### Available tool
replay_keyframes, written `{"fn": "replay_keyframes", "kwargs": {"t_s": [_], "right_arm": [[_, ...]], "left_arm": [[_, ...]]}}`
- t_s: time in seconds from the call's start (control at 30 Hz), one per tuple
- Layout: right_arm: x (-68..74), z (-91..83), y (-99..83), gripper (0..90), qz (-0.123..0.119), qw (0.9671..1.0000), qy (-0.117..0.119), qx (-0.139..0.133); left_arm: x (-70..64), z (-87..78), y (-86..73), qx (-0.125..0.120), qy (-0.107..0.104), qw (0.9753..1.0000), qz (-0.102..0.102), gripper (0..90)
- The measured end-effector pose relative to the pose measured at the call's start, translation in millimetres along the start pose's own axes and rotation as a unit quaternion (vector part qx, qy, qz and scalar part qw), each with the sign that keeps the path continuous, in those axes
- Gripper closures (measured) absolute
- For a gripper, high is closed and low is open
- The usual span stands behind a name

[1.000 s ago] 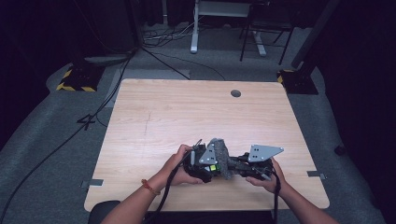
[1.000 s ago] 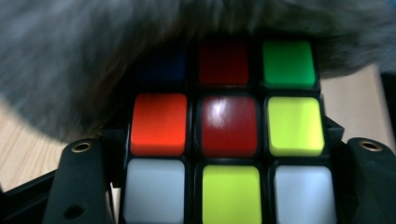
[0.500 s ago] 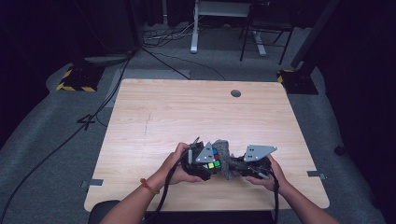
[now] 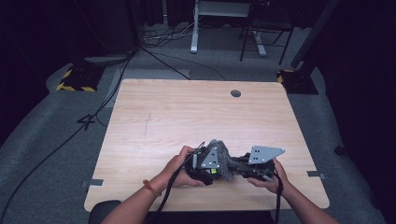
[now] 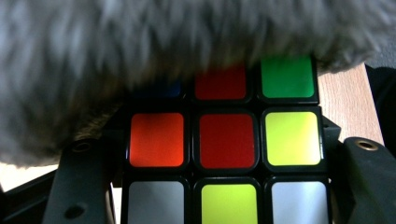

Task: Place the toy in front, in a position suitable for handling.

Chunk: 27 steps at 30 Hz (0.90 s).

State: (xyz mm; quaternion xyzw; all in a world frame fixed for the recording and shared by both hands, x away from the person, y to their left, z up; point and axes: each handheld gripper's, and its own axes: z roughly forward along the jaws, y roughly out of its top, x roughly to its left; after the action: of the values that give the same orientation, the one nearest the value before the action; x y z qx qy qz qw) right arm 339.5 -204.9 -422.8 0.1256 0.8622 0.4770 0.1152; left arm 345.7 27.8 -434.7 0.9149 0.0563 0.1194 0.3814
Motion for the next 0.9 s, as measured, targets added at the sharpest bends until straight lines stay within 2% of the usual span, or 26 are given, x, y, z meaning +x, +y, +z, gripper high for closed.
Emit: {"fn": "replay_keyframes", "kwargs": {"t_s": [0.07, 0.17, 0.27, 0.37, 0.6, 0.67, 0.77, 0.9], "right_arm": [[-3.1, 3.4, -2.9, 75.3, 0.000, 0.9998, -0.012, 0.015], [-8.9, 8.9, -10.1, 75.3, 0.008, 0.9993, -0.016, 0.034], [-11.2, 10.4, -13.4, 75.3, 0.017, 0.9990, -0.012, 0.040], [-7.9, 12.5, -13.7, 75.3, 0.015, 0.9989, -0.003, 0.043], [-2.6, 7.7, -8.9, 75.3, 0.008, 0.9996, 0.006, 0.028], [0.8, 3.9, -6.1, 75.3, 0.005, 0.9998, 0.019, 0.011], [5.0, 4.2, -3.7, 75.3, -0.006, 0.9999, 0.013, 0.009], [3.8, 3.4, -2.4, 75.3, -0.002, 1.0000, 0.007, -0.002]], "left_arm": [[0.3, -3.4, 1.1, -0.009, 0.001, 1.0000, -0.003, 33.5], [1.1, -7.1, 1.9, -0.019, 0.002, 0.9998, -0.003, 33.5], [3.9, -15.3, 2.2, -0.034, 0.006, 0.9994, -0.007, 33.5], [4.9, -16.3, 1.4, -0.033, 0.006, 0.9994, -0.008, 33.5], [8.8, -15.7, -2.9, -0.020, 0.014, 0.9996, -0.014, 33.5], [8.7, -10.1, -3.7, -0.007, 0.013, 0.9998, -0.012, 33.5], [4.9, -3.6, -3.4, 0.005, 0.008, 0.9999, -0.006, 33.5], [1.7, 0.8, -2.6, 0.011, 0.002, 0.9999, -0.003, 33.5]]}}
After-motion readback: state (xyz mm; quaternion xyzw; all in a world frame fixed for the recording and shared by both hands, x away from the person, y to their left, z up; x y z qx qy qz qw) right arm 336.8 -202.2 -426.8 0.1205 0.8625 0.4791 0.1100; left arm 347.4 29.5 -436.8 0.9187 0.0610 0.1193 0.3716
